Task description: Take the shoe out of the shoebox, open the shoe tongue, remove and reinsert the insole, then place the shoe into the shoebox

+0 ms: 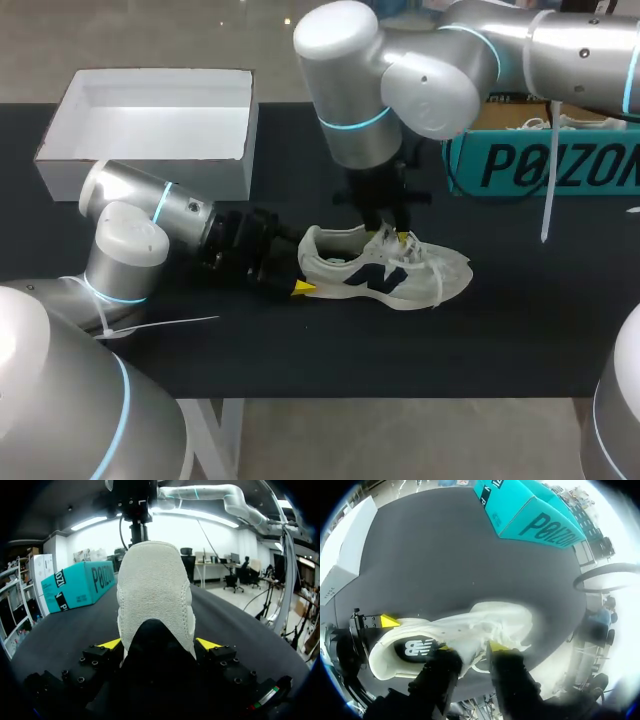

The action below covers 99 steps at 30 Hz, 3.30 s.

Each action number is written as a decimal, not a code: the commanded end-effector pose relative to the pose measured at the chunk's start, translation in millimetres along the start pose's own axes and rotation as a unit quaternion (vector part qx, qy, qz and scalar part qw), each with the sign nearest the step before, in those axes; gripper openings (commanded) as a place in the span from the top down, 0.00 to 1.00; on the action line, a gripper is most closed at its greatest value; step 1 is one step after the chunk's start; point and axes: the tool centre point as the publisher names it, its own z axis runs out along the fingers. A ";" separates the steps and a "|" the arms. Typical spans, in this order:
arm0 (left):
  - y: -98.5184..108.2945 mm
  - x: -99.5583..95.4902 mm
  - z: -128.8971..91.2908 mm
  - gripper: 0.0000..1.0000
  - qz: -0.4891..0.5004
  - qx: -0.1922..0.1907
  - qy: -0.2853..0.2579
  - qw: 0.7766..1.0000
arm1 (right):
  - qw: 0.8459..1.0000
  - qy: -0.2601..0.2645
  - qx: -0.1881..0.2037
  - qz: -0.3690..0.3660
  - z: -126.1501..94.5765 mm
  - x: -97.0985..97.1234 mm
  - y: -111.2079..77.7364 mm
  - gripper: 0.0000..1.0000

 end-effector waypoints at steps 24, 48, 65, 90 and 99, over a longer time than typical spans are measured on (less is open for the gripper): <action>1.6 0.2 2.5 1.00 0.000 0.000 -0.001 1.000 | 0.993 0.069 0.037 0.089 23.8 -75.2 16.6 1.00; 1.6 0.2 2.5 1.00 0.000 0.000 -0.001 1.000 | 0.993 0.101 0.006 0.068 -21.1 -94.8 22.0 0.00; 1.6 0.2 2.5 1.00 0.000 0.000 -0.001 1.000 | 0.682 0.168 -0.031 -0.711 -104.0 -45.8 -41.2 0.00; 1.6 0.2 2.5 1.00 0.000 0.000 -0.001 1.000 | 0.601 0.145 -0.031 -0.785 -100.0 -19.0 -59.9 0.00; 1.6 0.2 2.5 1.00 0.000 0.000 -0.001 1.000 | 0.584 0.150 -0.021 -0.798 -78.4 9.0 -64.7 1.00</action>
